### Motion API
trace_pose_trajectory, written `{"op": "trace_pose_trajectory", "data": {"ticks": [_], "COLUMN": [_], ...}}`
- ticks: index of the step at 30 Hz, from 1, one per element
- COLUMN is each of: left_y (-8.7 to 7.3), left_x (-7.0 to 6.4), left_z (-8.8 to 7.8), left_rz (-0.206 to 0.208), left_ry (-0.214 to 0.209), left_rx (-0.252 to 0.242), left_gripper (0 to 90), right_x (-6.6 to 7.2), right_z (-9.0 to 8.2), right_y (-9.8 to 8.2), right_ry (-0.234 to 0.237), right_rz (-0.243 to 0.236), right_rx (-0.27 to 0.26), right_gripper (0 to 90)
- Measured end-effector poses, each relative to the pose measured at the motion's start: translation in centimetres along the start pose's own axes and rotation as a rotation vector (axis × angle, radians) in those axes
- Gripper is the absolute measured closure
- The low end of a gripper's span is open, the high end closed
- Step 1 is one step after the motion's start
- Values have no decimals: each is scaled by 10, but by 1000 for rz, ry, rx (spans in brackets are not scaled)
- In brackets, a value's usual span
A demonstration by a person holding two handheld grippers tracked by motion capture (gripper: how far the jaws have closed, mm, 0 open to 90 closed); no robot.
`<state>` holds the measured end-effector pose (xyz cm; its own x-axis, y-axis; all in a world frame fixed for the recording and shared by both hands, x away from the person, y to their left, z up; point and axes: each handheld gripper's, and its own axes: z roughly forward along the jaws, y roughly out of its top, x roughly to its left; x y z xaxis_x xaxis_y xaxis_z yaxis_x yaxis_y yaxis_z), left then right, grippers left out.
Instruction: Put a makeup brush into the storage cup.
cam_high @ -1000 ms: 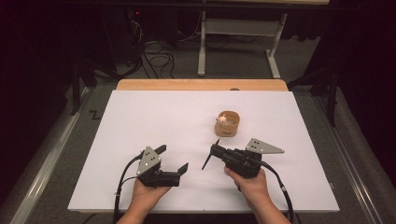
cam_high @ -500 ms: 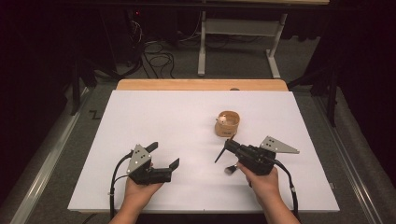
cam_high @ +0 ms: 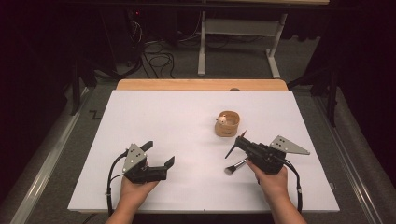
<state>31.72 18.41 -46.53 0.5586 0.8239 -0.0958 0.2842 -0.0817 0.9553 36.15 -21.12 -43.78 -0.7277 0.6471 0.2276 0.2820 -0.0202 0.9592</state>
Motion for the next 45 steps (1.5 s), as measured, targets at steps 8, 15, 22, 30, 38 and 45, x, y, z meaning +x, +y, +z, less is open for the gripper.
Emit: {"op": "trace_pose_trajectory", "data": {"ticks": [8,15,22,30,38,45], "left_y": [1,1,1,1,0,1], "left_x": [7,7,7,7,7,7], "left_z": [-5,-5,-5,-5,-5,-3], "left_rz": [-15,-12,-16,-11,-1,-6], "left_ry": [8,7,9,10,15,19], "left_rx": [-12,-8,-12,-9,-10,-15], "left_gripper": [58,60,59,59,57,57], "right_x": [-7,-13,-20,-26,-28,-27], "right_z": [-7,-13,-19,-25,-25,-24], "right_y": [2,4,6,7,7,11], "right_ry": [-30,-58,-89,-115,-137,-126], "right_rz": [-12,-13,-2,3,-12,-17], "right_rx": [-10,-28,-39,-54,-61,-83], "right_gripper": [844,845,845,845,845,845]}}
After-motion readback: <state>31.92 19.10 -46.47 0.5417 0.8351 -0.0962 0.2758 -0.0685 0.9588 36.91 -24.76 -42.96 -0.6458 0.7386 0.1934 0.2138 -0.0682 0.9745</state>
